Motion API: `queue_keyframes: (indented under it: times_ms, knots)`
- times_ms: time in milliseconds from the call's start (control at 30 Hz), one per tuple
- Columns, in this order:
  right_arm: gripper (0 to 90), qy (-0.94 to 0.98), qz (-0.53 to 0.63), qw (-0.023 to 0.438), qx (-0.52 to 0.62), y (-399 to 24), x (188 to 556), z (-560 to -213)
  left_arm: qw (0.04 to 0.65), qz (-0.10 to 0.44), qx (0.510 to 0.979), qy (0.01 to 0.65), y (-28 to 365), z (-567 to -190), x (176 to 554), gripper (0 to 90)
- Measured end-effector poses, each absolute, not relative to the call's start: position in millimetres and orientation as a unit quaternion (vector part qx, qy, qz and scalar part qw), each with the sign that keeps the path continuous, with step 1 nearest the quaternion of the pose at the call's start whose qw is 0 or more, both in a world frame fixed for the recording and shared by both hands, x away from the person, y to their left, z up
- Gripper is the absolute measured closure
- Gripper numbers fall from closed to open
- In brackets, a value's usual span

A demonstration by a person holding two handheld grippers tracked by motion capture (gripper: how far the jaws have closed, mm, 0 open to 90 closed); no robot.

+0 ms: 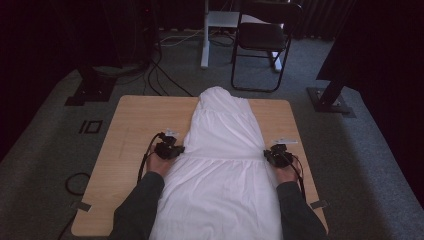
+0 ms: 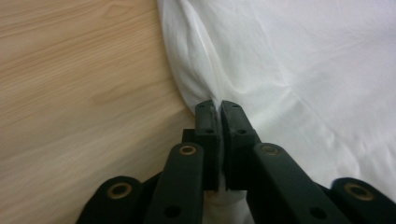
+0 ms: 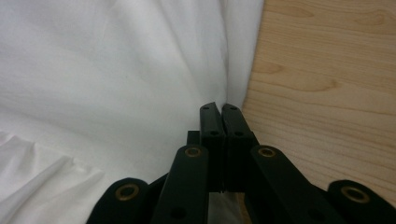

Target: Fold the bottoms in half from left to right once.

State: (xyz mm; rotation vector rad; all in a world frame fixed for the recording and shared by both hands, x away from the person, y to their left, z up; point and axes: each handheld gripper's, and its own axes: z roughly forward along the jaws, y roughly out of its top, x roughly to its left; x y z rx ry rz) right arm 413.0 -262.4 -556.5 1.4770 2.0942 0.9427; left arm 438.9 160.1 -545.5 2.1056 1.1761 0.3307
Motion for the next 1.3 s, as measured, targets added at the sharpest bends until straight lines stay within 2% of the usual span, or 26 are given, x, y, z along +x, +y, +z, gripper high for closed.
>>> queue_keyframes:
  times_ms: [67, 100, 233, 400, 600, 767, 800, 867, 900, 1000, 1067, 1100, 1167, 1233, 1300]
  knots:
    - [88.5, 0.751, 0.338, 0.204, 0.53, -262.4, 413.0, -556.5, 0.345, 0.132, 0.813, 0.45, 163.1, -545.6, 435.8, 87.6]
    - [88.5, 0.751, 0.339, 0.203, 0.529, -262.7, 412.1, -556.6, 0.354, 0.137, 0.809, 0.449, 177.6, -547.6, 422.2, 87.6]
    - [88.5, 0.757, 0.352, 0.192, 0.516, -260.2, 394.0, -558.5, 0.369, 0.14, 0.804, 0.445, 191.5, -551.8, 394.9, 87.8]
    - [88.5, 0.78, 0.34, 0.199, 0.487, -249.3, 357.7, -558.2, 0.37, 0.156, 0.81, 0.428, 200.1, -551.4, 352.5, 87.5]
    - [88.5, 0.784, 0.353, 0.18, 0.477, -248.9, 310.4, -560.4, 0.357, 0.153, 0.826, 0.408, 205.4, -551.8, 301.6, 86.4]
    - [88.0, 0.784, 0.36, 0.169, 0.478, -250.0, 284.8, -561.6, 0.369, 0.144, 0.821, 0.412, 210.2, -555.8, 283.4, 84.6]
    - [85.2, 0.784, 0.36, 0.165, 0.478, -249.9, 284.4, -561.3, 0.372, 0.141, 0.819, 0.414, 211.3, -556.7, 284.5, 83.6]
    - [65.6, 0.784, 0.366, 0.151, 0.478, -250.4, 288.1, -560.2, 0.38, 0.135, 0.813, 0.419, 212.3, -557.7, 287.0, 76.6]
    - [59.2, 0.782, 0.37, 0.149, 0.479, -251.1, 291.4, -558.4, 0.385, 0.133, 0.81, 0.421, 212.4, -558.0, 287.9, 70.4]
    - [50.6, 0.769, 0.405, 0.162, 0.467, -253.0, 303.0, -542.4, 0.386, 0.139, 0.809, 0.422, 211.2, -558.5, 288.9, 60.6]
    - [52.7, 0.768, 0.416, 0.174, 0.454, -250.0, 317.0, -530.1, 0.391, 0.138, 0.807, 0.421, 210.8, -558.2, 289.6, 59.1]
    - [62.7, 0.771, 0.418, 0.173, 0.449, -247.3, 326.3, -525.7, 0.393, 0.139, 0.806, 0.42, 210.5, -557.9, 289.3, 58.2]
    - [74.1, 0.775, 0.423, 0.164, 0.439, -239.1, 347.4, -521.5, 0.397, 0.143, 0.806, 0.415, 209.5, -557.0, 288.2, 57.9]
    - [75.2, 0.782, 0.417, 0.162, 0.435, -227.9, 370.5, -521.6, 0.4, 0.145, 0.806, 0.412, 208.8, -556.5, 287.4, 57.9]
    - [67.4, 0.782, 0.417, 0.151, 0.437, -218.2, 391.3, -523.3, 0.404, 0.148, 0.806, 0.407, 208.1, -555.9, 286.7, 57.9]
